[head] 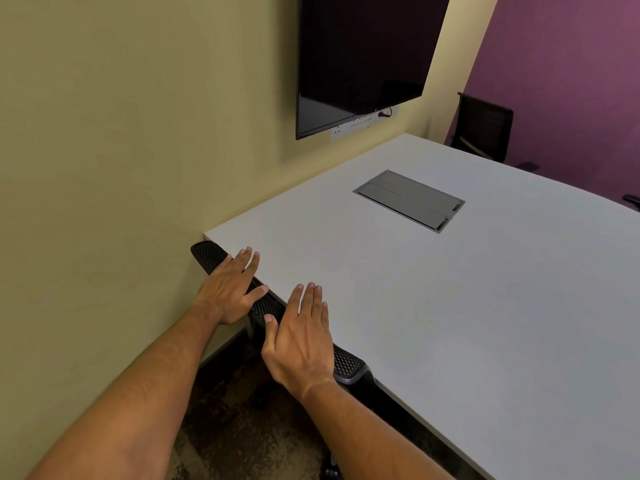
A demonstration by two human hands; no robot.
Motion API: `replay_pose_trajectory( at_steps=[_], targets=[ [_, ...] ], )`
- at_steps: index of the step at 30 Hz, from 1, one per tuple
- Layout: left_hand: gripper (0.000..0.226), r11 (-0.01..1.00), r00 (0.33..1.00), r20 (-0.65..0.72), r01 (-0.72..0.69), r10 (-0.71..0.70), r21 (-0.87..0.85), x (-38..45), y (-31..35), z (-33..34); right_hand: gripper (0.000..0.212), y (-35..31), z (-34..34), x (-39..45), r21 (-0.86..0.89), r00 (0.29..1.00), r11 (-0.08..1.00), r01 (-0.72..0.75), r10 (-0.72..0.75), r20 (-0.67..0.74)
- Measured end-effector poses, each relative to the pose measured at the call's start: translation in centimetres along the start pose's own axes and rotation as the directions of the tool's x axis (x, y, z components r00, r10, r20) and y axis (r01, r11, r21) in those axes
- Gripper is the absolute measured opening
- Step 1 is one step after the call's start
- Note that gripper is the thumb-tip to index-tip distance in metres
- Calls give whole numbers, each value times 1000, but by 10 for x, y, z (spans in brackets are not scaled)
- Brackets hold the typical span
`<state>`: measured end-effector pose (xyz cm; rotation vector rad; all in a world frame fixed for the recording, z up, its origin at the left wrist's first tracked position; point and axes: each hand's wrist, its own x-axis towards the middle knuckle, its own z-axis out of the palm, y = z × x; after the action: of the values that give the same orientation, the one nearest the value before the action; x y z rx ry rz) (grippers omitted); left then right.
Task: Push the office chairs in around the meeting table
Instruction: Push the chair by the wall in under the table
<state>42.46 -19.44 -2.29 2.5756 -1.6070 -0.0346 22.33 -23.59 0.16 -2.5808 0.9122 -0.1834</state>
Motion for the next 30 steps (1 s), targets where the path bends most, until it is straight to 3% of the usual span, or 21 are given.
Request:
replay_pose_trajectory(
  at_steps=[9,15,24,30],
  targets=[
    [96,1000,999,-39,3,-3,-6,-16,20,-8,78,10,-6,-6,92,999,995,31,-29,-21],
    [96,999,995,-87,-41,42,13,-18,64,-20,85,53,-32,-16,-33,989,995,90,-93,-114],
    [87,976,967,-128,-216,219,38,-7,189,-30,93,145,-92,-64,-181,971,980,-81,37,-236],
    [90,907,896,-163,-420,413,-8,2,290,-27,89,219,-137,-132,-203,919,941,-270,190,-346]
  ],
)
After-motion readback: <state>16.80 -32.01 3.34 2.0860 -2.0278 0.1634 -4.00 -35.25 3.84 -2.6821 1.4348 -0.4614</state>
